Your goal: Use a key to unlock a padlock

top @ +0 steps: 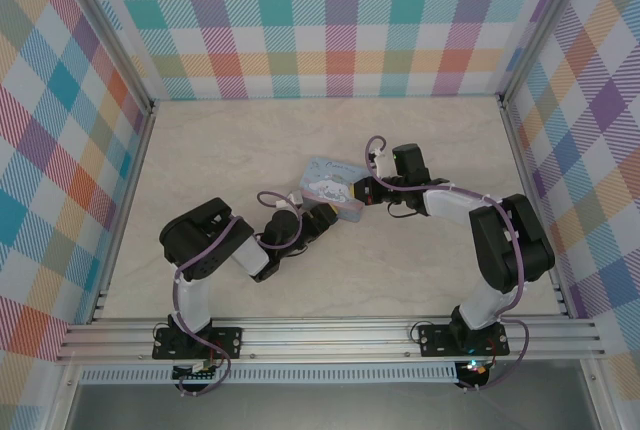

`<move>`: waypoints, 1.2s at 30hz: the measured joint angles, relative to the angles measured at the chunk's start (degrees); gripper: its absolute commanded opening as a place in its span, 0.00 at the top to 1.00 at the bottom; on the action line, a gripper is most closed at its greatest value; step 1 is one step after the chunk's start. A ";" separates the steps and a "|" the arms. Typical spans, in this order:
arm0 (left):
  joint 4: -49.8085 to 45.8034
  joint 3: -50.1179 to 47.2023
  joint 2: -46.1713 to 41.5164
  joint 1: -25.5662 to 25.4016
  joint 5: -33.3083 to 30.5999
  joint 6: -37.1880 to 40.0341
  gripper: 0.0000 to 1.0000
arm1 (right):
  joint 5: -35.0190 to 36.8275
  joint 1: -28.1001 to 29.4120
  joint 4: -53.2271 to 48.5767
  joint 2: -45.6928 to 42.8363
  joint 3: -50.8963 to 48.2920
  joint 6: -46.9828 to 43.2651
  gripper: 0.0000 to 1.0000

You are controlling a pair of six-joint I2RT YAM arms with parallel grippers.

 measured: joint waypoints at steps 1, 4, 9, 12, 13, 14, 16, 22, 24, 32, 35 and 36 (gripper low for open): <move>0.00 0.00 0.00 -0.11 -0.28 -0.17 0.44 | 0.00 0.00 0.00 0.00 0.00 0.00 0.99; -0.04 0.00 0.00 -0.76 -1.49 -0.39 0.44 | 0.00 0.00 0.00 0.00 0.00 0.04 0.99; -0.28 0.17 0.00 -2.73 -1.68 -1.70 0.46 | 0.00 0.00 0.09 0.00 0.00 0.26 0.99; -0.39 0.17 0.00 -3.50 -1.75 -2.32 0.46 | 0.00 0.00 0.11 0.00 0.00 0.59 0.99; -0.44 0.20 0.00 -3.65 -1.79 -2.47 0.46 | 0.00 0.00 0.13 0.00 0.00 0.61 0.99; -0.48 0.26 0.00 -3.72 -1.90 -2.60 0.46 | 0.00 0.00 0.13 0.00 0.00 0.63 0.99; -0.50 0.26 0.00 -3.76 -2.23 -2.86 0.47 | 0.00 0.00 0.13 0.00 0.00 0.66 0.99; -0.61 0.39 0.22 -4.13 -3.67 -2.97 0.50 | 0.00 0.00 0.15 0.00 0.00 0.87 0.99; -0.74 0.44 0.33 -4.17 -4.04 -3.02 0.52 | 0.02 0.04 0.17 -0.02 0.00 0.98 0.99; -1.77 0.44 0.63 -4.72 -6.51 -3.58 0.63 | 0.02 0.07 0.31 -0.02 -0.04 1.05 0.99; -2.19 0.50 0.70 -4.92 -7.41 -3.58 0.66 | 0.04 0.11 0.35 -0.04 -0.04 1.05 0.99; -2.23 0.55 0.74 -4.94 -7.63 -3.61 0.66 | 0.07 0.13 0.33 -0.09 -0.04 1.05 0.99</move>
